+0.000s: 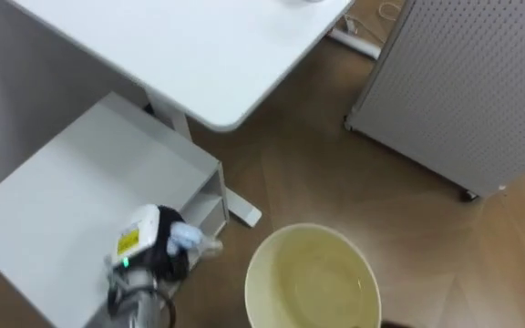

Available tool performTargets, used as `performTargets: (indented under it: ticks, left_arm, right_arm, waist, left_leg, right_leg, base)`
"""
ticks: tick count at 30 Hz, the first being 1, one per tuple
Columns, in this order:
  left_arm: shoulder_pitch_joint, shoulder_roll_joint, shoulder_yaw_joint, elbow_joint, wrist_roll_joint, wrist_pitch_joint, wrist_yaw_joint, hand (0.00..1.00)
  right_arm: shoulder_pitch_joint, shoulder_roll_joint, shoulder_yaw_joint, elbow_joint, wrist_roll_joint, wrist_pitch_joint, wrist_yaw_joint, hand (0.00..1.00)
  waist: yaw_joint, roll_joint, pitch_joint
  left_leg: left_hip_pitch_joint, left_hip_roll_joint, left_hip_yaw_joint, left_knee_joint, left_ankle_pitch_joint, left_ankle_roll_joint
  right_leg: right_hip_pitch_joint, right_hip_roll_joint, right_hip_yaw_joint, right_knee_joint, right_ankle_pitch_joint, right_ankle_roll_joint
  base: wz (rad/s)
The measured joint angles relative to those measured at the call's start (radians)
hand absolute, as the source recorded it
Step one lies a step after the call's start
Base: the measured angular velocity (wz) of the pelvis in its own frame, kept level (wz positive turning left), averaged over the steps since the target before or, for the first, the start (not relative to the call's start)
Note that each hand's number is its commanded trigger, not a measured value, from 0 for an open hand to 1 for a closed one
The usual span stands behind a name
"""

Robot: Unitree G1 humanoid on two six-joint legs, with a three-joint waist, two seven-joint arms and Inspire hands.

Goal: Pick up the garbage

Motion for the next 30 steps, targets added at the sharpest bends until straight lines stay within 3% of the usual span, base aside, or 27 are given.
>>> performTargets:
  ticks: [5, 7, 11, 12, 14, 15, 24, 30]
  left_arm:
    - [0.04, -0.068, -0.071, -0.041, -0.006, -0.008, -0.096, 1.0]
    - [0.07, -0.077, -0.11, -0.091, -0.02, -0.011, -0.13, 1.0]
    - [0.101, -0.114, -0.16, -0.15, -0.021, -0.047, -0.196, 0.98]
    - [0.106, -0.124, -0.174, -0.152, -0.021, -0.05, -0.212, 0.88]
    - [0.112, -0.128, -0.194, -0.156, -0.022, -0.053, -0.236, 0.1]
    - [0.117, -0.129, -0.204, -0.163, -0.022, -0.056, -0.252, 0.0]
    - [0.138, -0.129, -0.25, -0.164, -0.022, -0.062, -0.323, 0.0]
    - [0.14, -0.13, -0.267, -0.167, -0.019, -0.062, -0.343, 0.0]
  right_arm:
    - [-0.012, 0.031, 0.0, 0.022, -0.038, -0.007, 0.003, 1.0]
    - [-0.016, 0.043, 0.0, 0.035, -0.057, -0.017, 0.013, 1.0]
    - [-0.039, 0.073, 0.001, 0.072, -0.082, -0.02, 0.028, 1.0]
    - [-0.038, 0.077, 0.001, 0.073, -0.102, -0.019, 0.031, 1.0]
    - [-0.038, 0.084, 0.009, 0.074, -0.112, -0.019, 0.036, 1.0]
    - [-0.036, 0.084, 0.012, 0.074, -0.112, -0.02, 0.044, 1.0]
    - [-0.025, 0.085, 0.017, 0.07, -0.12, -0.02, 0.06, 1.0]
    - [-0.021, 0.084, 0.015, 0.067, -0.153, -0.03, 0.061, 1.0]
  waist:
    - [0.01, 0.0, -0.0004]
    - [0.01, 0.0, -0.0007]
    - [0.01, -0.004, -0.0029]
    - [0.01, -0.004, -0.0032]
    - [0.009, -0.006, -0.0039]
    - [0.008, -0.006, -0.0054]
    - [0.008, -0.016, -0.0206]
    - [0.008, -0.015, -0.022]
  left_leg:
    - [0.02, -0.002, 0.018, -0.036, 0.007, 0.0]
    - [0.03, -0.002, 0.025, -0.043, 0.008, 0.0]
    - [0.048, -0.015, 0.026, -0.067, 0.013, 0.002]
    - [0.055, -0.017, 0.027, -0.07, 0.015, 0.003]
    - [0.062, -0.016, 0.027, -0.074, 0.015, 0.004]
    - [0.064, -0.016, 0.027, -0.074, 0.016, 0.006]
    - [0.064, -0.017, 0.038, -0.074, 0.019, 0.011]
    - [0.065, -0.016, 0.037, -0.075, 0.02, 0.012]
  right_leg:
    - [0.012, 0.0, 0.0, -0.025, 0.003, 0.005]
    - [0.018, -0.002, 0.002, -0.029, 0.002, 0.007]
    - [0.026, -0.007, 0.007, -0.041, 0.004, 0.012]
    - [0.035, -0.008, 0.007, -0.046, 0.004, 0.014]
    - [0.045, -0.007, 0.003, -0.055, 0.005, 0.016]
    - [0.049, -0.008, 0.002, -0.057, 0.006, 0.017]
    - [0.049, -0.014, 0.0, -0.058, 0.014, 0.021]
    - [0.049, -0.013, 0.001, -0.057, 0.016, 0.019]
  base:
    - [-0.01]
    - [-0.07]
    - [0.0]
    - [0.0]
    - [0.0]
    - [0.0]
    - [0.0]
    - [0.0]
